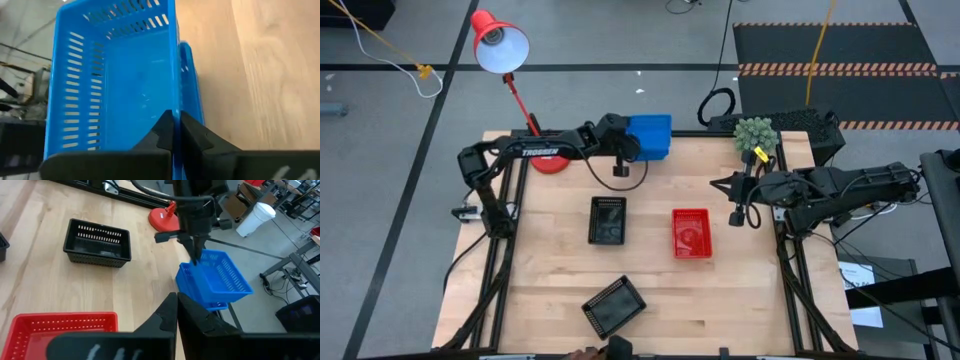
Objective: Stack baskets by color
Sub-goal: Stack the bottom blue bin on top of the top blue bins
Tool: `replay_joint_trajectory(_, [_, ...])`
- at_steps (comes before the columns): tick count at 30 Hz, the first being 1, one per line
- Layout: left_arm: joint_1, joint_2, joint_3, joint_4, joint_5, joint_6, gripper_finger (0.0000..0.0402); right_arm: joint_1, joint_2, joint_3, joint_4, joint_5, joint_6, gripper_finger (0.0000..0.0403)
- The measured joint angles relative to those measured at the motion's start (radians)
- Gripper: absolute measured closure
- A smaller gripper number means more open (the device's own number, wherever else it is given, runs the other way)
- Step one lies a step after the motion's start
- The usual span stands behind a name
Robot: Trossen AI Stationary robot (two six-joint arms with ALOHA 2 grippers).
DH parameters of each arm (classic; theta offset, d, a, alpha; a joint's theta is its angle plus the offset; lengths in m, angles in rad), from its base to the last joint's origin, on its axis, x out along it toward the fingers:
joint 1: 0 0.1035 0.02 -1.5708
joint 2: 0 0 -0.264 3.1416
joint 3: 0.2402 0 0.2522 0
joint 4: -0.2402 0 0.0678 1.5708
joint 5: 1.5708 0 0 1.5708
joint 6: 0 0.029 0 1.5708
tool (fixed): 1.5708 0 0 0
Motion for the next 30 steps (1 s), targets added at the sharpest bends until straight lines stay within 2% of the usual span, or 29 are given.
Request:
replay_joint_trajectory(9, [0.012,-0.002,0.0,-0.013,-0.003,-0.028,0.0394,0.0,0.0,0.0,0.0,0.0,-0.004,0.0399])
replay_joint_trajectory(19, [0.019,0.05,0.0,-0.013,-0.002,-0.076,0.0393,0.0,0.0,0.0,0.0,0.0,-0.003,0.0399])
replay_joint_trajectory(25, [0.021,0.07,0.0,0.002,-0.021,-0.098,0.0366,0.0,0.0,0.0,0.0,0.0,-0.003,0.0399])
replay_joint_trajectory(30, [0.023,0.071,0.0,-0.002,-0.026,-0.107,0.0362,0.0,0.0,0.0,0.0,0.0,-0.003,0.0399])
